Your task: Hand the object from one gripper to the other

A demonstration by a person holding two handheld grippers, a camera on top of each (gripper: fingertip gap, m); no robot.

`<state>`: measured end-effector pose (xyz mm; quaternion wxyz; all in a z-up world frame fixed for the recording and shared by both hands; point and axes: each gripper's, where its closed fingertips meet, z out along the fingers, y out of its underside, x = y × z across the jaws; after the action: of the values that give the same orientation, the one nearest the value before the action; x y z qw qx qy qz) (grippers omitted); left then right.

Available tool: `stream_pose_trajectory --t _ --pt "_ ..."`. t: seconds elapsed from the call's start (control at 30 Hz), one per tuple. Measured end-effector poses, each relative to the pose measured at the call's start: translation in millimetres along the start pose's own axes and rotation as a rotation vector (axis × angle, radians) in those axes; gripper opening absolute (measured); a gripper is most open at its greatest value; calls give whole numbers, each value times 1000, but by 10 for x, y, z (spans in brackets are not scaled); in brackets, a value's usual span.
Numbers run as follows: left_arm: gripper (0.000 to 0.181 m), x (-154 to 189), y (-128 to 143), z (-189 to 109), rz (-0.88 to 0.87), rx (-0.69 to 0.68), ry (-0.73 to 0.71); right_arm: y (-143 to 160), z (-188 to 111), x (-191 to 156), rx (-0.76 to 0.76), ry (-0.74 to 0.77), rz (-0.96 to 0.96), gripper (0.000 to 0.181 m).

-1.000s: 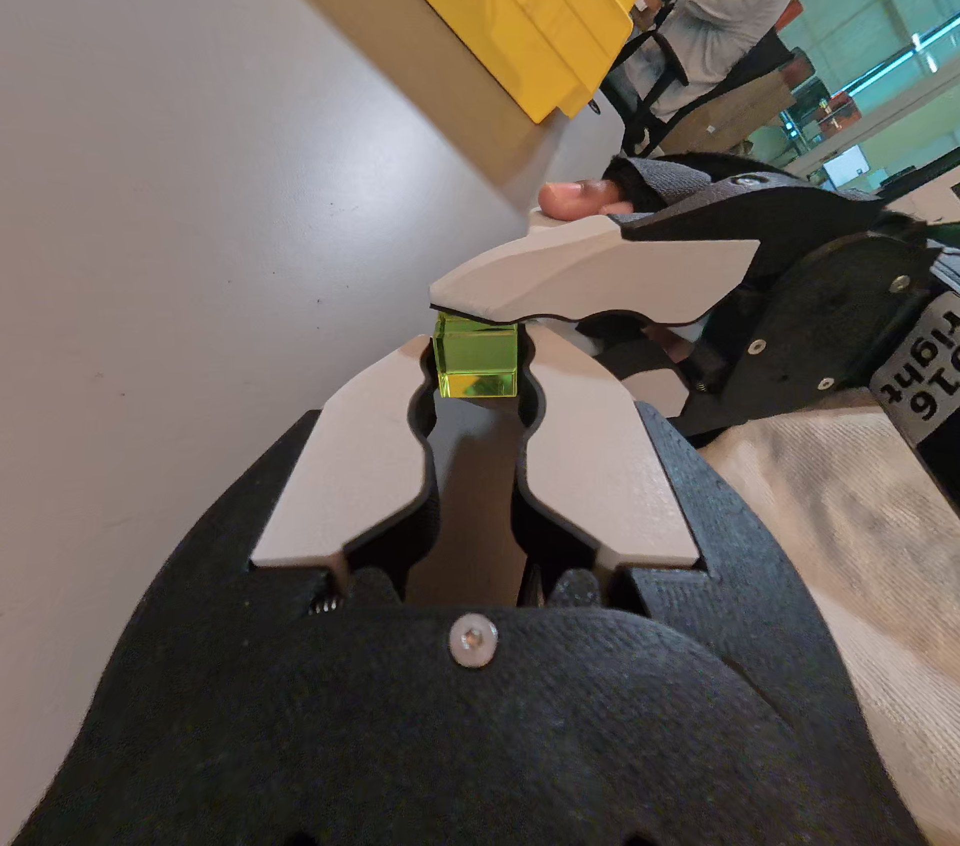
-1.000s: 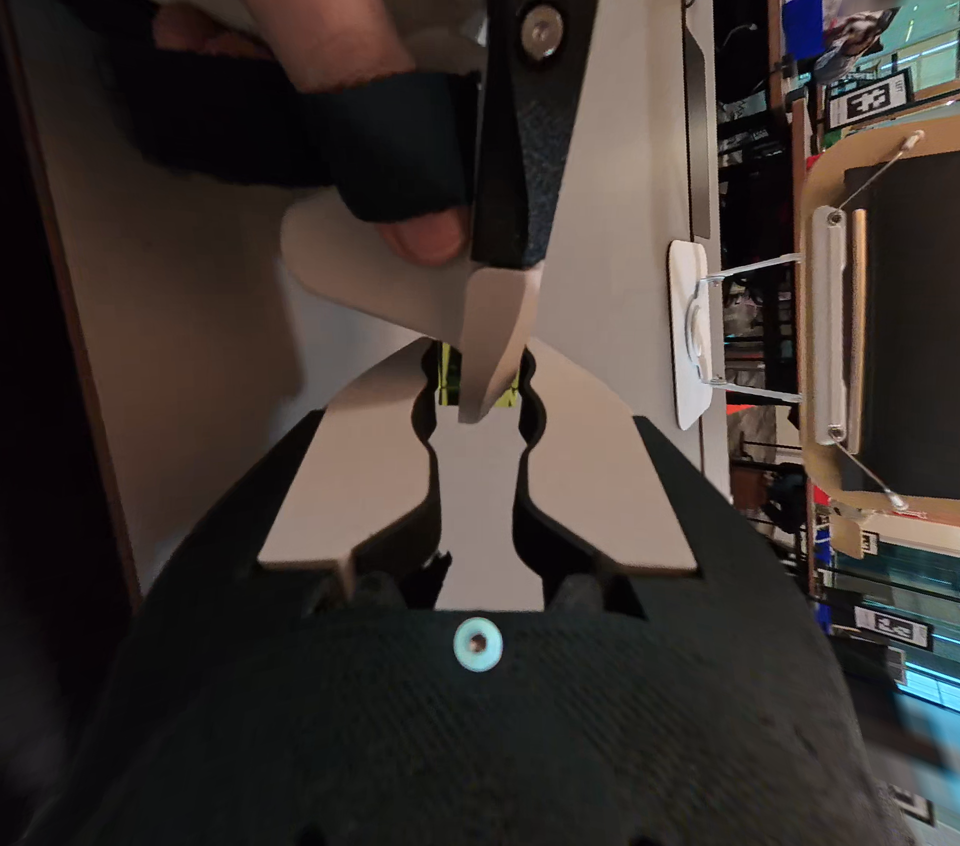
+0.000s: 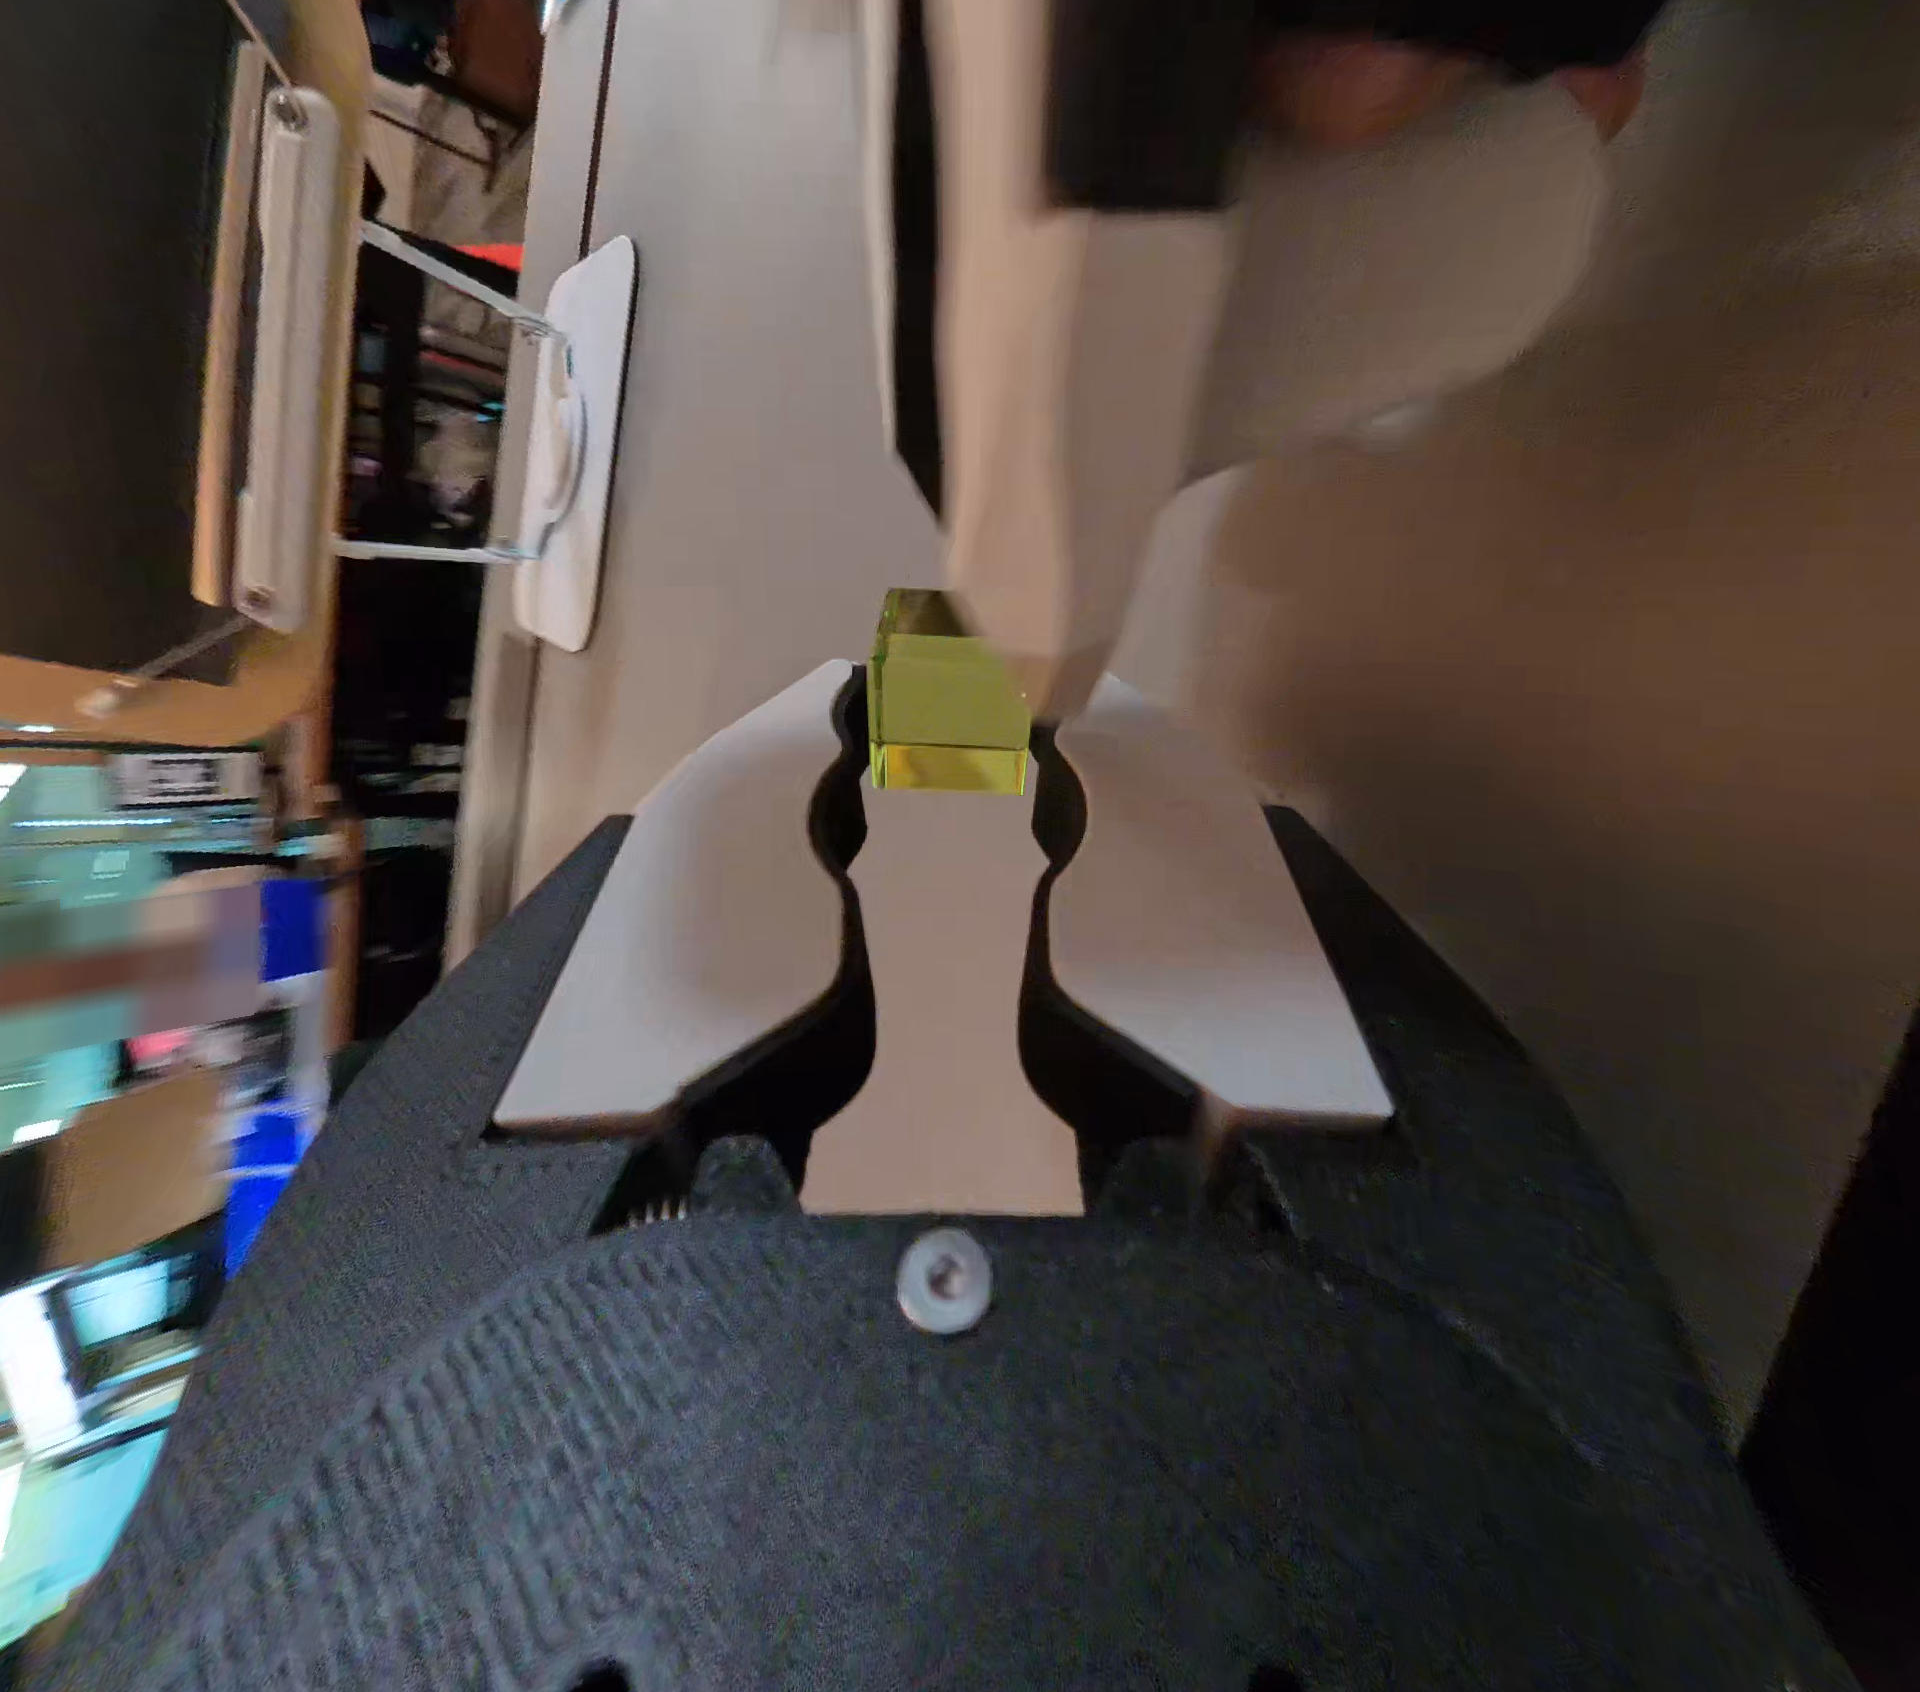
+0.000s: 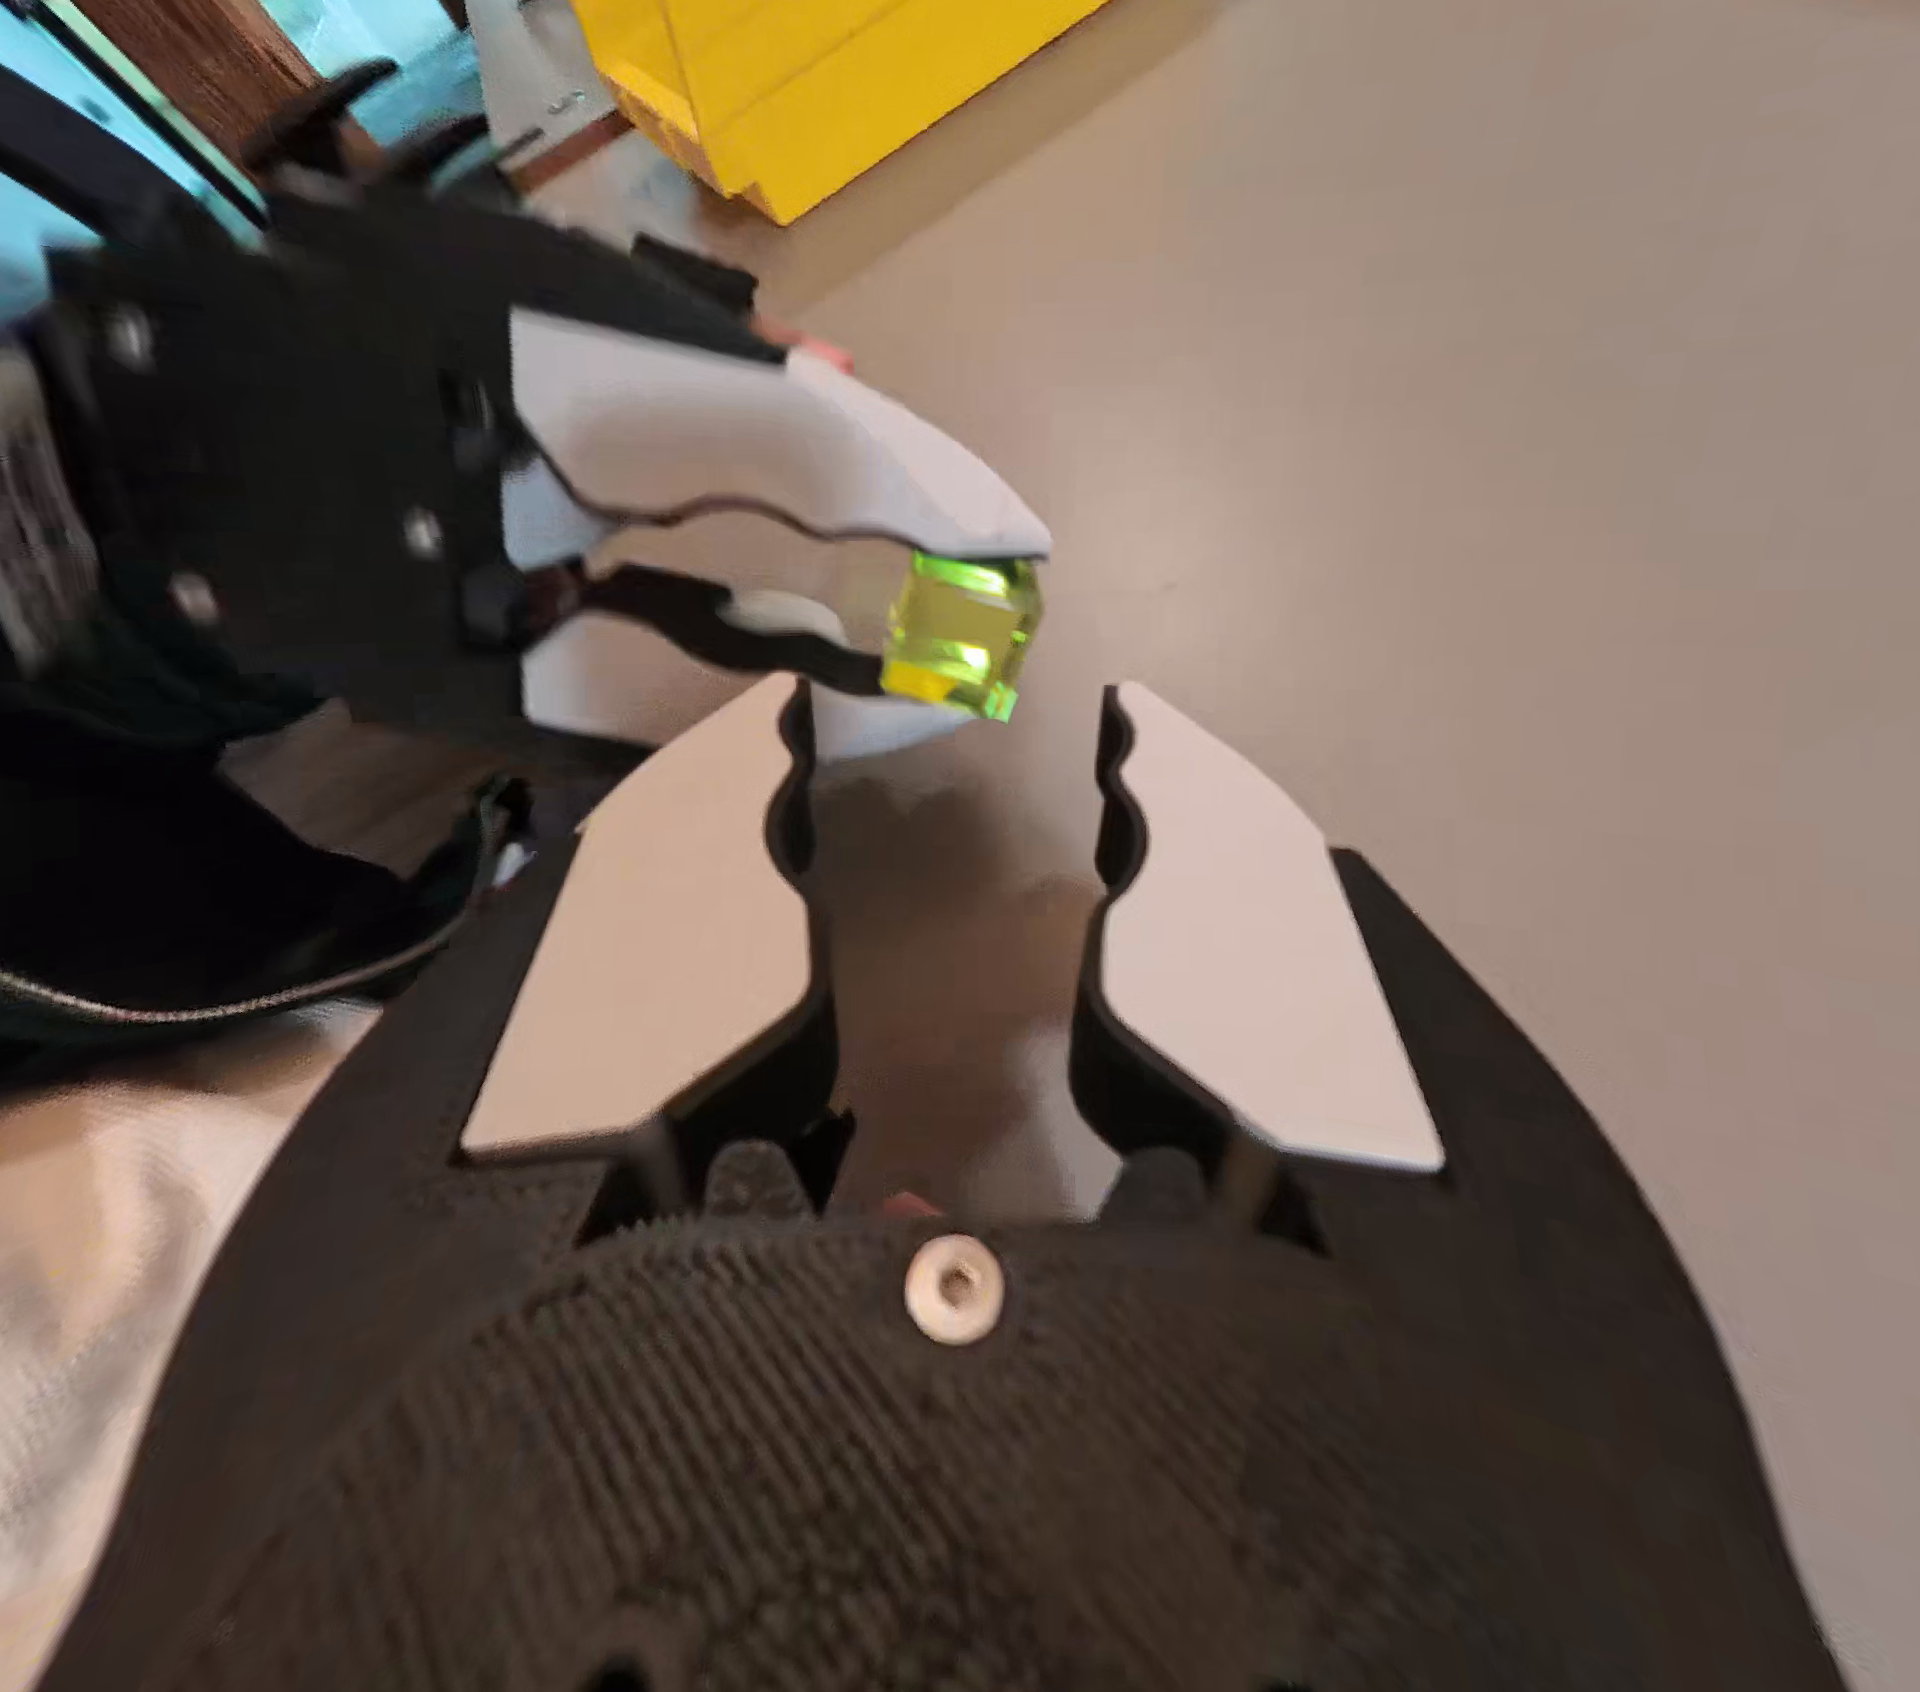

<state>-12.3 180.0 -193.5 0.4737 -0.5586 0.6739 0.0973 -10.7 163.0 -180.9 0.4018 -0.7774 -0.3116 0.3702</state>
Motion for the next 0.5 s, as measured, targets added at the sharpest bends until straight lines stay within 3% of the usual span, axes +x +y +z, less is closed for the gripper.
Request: stream_pose_trajectory --t 0.1,0.27,0.5 --pt "32 75 -63 -17 103 -73 -45 9 25 -61 5 -36 77 49" --pt "32 57 -66 -61 -3 -123 -24 24 33 -68 10 -65 137 33" --pt "33 100 -88 -80 11 -167 -29 58 75 -84 2 -89 176 29"
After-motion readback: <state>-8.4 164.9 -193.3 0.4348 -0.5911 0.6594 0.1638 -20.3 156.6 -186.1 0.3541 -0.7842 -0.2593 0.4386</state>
